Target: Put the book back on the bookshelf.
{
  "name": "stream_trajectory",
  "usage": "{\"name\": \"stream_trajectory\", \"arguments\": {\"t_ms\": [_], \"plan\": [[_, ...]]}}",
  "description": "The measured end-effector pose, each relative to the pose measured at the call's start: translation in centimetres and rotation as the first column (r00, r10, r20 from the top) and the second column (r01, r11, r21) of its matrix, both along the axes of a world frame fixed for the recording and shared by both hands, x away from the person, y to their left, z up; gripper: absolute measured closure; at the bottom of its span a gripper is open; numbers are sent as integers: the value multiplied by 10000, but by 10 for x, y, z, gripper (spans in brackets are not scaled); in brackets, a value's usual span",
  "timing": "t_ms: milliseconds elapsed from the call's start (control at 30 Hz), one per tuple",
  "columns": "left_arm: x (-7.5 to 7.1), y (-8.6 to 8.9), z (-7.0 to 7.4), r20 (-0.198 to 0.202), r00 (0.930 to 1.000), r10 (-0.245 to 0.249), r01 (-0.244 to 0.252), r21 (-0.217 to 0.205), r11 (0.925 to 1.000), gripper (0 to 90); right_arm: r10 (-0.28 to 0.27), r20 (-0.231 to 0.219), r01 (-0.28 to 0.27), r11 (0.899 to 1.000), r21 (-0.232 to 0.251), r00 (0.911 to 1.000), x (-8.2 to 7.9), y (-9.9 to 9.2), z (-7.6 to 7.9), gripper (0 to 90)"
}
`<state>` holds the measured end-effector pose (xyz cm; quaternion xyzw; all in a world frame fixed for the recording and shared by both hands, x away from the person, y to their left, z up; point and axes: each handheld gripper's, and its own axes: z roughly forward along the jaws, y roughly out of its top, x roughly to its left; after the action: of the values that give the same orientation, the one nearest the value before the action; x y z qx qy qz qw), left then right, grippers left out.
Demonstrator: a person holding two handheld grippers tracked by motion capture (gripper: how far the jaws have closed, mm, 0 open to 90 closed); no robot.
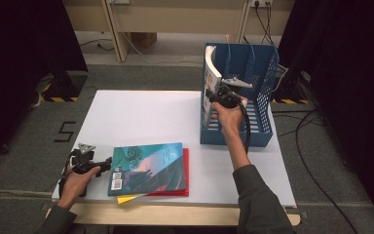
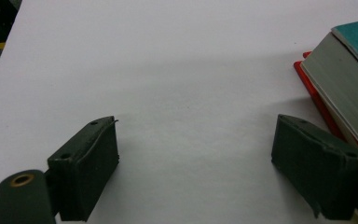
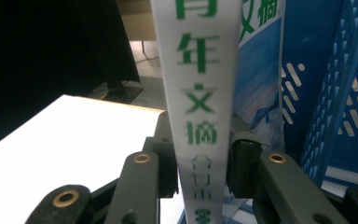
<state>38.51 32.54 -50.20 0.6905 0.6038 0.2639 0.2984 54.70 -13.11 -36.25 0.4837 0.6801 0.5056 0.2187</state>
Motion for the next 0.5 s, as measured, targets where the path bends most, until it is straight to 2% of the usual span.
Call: {"name": "stream_trajectory", "arguments": {"t_ms": [100,200,233,300,433,500], "plan": [[0,0,0,16,10000,-15,15,16,10000,131,18,-17,-18,9997,-230,10000,3,4,0,695],[0,0,0,17,10000,1,-1,-8,10000,132,124,-331,-115,9996,271,9994,4,5,-1,612],[0,0,0,22,10000,-3,3,-19,10000,132,103,-374,-88,9992,384,9992,2,6,-2,585],[0,1,0,17,10000,-17,17,-55,10000,132,393,-494,-367,9979,527,9980,-3,7,-3,532],[0,1,0,19,10000,-9,9,-49,10000,132,650,-408,-617,9951,778,9971,-15,7,-4,471],[0,0,0,5,10000,0,0,-21,10000,132,745,-334,-718,9946,750,9967,-21,9,-4,451]]}}
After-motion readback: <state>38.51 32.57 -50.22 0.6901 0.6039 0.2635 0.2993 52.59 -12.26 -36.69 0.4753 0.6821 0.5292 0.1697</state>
